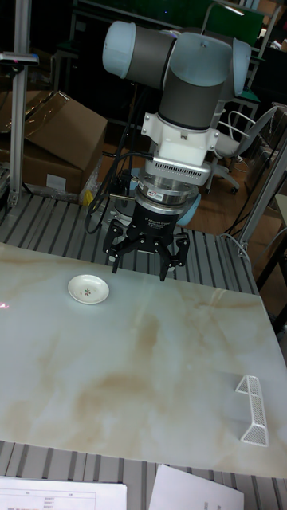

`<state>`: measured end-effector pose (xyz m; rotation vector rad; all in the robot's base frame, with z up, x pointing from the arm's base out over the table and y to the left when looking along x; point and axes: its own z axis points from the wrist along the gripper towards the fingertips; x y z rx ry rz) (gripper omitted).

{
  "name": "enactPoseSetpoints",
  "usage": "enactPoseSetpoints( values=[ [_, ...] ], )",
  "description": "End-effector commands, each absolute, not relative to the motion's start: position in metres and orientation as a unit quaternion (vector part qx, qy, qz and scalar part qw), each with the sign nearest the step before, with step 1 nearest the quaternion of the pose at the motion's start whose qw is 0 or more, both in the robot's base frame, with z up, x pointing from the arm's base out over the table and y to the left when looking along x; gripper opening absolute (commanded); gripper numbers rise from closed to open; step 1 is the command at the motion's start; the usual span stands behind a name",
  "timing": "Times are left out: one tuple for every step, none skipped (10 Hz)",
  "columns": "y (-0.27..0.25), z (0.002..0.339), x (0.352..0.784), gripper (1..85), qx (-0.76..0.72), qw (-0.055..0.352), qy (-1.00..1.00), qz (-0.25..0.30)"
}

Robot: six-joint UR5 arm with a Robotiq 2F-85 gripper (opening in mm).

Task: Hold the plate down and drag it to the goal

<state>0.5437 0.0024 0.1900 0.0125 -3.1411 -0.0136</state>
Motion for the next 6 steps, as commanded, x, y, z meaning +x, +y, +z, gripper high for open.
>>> enactPoseSetpoints(
  values=[
    [0.0254,0.1916,0.5309,41.7,0.077,0.022,-0.996,-0.045],
    [0.0229,0.192,0.5273,40.3,0.067,0.034,-0.997,-0.032],
    [0.028,0.1922,0.5302,40.0,0.065,0.031,-0.997,-0.036],
    [0.0294,0.1917,0.5337,39.7,0.067,0.027,-0.997,-0.035],
    [0.0278,0.1905,0.5341,38.7,0.068,0.026,-0.997,-0.032],
    [0.0217,0.1877,0.5318,37.3,0.071,0.027,-0.997,-0.028]
  ],
)
